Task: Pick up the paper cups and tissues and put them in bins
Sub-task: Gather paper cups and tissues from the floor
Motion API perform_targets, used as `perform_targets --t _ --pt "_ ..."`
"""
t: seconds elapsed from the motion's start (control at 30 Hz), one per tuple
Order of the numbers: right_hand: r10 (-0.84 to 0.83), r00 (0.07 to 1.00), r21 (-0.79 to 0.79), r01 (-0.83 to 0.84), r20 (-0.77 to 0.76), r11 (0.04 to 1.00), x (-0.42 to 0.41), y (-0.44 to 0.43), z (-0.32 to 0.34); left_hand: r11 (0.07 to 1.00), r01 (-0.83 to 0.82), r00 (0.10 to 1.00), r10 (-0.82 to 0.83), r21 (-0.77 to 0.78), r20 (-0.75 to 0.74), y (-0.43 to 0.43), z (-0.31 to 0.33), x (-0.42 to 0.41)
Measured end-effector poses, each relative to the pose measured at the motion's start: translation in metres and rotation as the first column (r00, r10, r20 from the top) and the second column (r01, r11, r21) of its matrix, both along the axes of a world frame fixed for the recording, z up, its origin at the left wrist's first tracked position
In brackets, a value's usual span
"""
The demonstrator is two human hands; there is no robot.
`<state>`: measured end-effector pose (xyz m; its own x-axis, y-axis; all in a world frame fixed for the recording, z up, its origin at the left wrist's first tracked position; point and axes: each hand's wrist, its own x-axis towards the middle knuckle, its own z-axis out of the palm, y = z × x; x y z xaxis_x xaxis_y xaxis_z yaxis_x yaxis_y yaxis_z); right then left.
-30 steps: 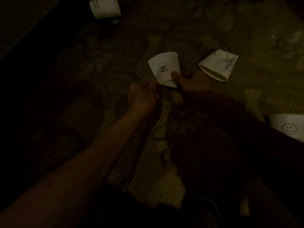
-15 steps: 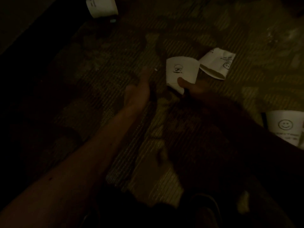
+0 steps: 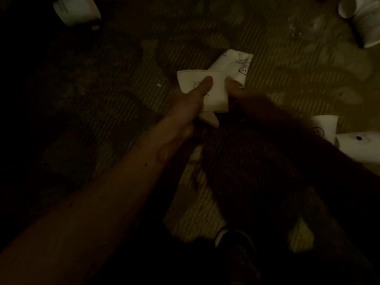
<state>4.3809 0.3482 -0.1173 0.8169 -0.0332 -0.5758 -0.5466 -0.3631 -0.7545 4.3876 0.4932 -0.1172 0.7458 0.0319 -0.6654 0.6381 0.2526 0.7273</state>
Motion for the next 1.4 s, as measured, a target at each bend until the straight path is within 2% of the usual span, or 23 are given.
perform_targets --t 0.07,0.1,0.13,0.27,0.37,0.5,0.73,0.83,0.9,1.0,1.07,1.17,1.23,1.3,1.4 --pt "-0.148 0.975 -0.155 0.173 0.165 0.972 0.017 -0.011 -0.007 1.0 -0.023 1.0 0.023 0.01 0.018 0.0 -0.001 0.003" --pt "-0.266 0.943 -0.171 0.301 0.203 0.938 0.025 -0.012 -0.009 0.999 -0.03 0.999 0.029 0.016 0.021 0.001 -0.001 0.003" --pt "-0.315 0.925 -0.2 0.357 0.211 0.913 0.031 -0.012 -0.01 0.999 -0.034 0.999 0.034 0.018 0.021 0.002 -0.002 0.004" --pt "-0.219 0.965 -0.302 0.253 0.141 0.919 0.052 -0.004 -0.028 0.999 -0.045 0.999 0.045 0.011 -0.004 0.007 -0.006 0.001" --pt "-0.175 0.971 -0.353 0.223 0.164 0.909 0.054 0.0 -0.035 1.0 -0.013 1.0 0.013 -0.005 -0.027 0.013 -0.006 0.001" --pt "-0.205 0.969 -0.243 0.233 0.136 0.942 0.051 -0.004 -0.031 0.999 -0.017 1.0 0.016 -0.032 -0.009 0.019 -0.005 0.003" --pt "-0.032 0.999 -0.091 0.029 -0.037 0.995 0.019 -0.024 -0.006 0.998 0.02 0.999 -0.019 -0.051 0.027 0.018 0.003 0.008" --pt "-0.02 0.996 -0.068 0.014 -0.086 0.998 -0.007 -0.035 0.002 0.994 0.09 0.996 -0.09 -0.058 0.009 0.013 0.004 0.005" --pt "-0.011 0.998 -0.099 0.006 -0.056 0.995 -0.029 -0.043 0.004 0.986 0.158 0.987 -0.159 -0.046 -0.02 0.004 0.003 -0.001" --pt "-0.025 1.0 0.029 0.025 0.014 0.999 -0.06 -0.051 0.01 0.964 0.261 0.962 -0.264 -0.052 -0.068 -0.013 0.002 -0.011" --pt "-0.031 0.999 0.087 0.027 0.04 0.996 -0.074 -0.058 0.014 0.925 0.373 0.924 -0.378 -0.071 -0.064 -0.023 0.004 -0.016" --pt "-0.04 0.998 0.07 0.036 0.054 0.997 -0.089 -0.07 0.017 0.877 0.472 0.879 -0.475 -0.088 -0.022 -0.035 0.009 -0.021" --pt "-0.067 0.996 0.011 0.066 0.062 0.998 -0.097 -0.081 0.017 0.867 0.489 0.871 -0.491 -0.094 0.002 -0.044 0.011 -0.025" --pt "-0.104 0.984 -0.19 0.13 0.143 0.973 -0.101 -0.094 0.018 0.873 0.478 0.878 -0.478 -0.1 0.016 -0.053 0.011 -0.029" --pt "-0.089 0.936 -0.562 0.278 0.34 0.779 -0.101 -0.12 0.016 0.892 0.44 0.898 -0.44 -0.108 0.021 -0.064 0.01 -0.034"
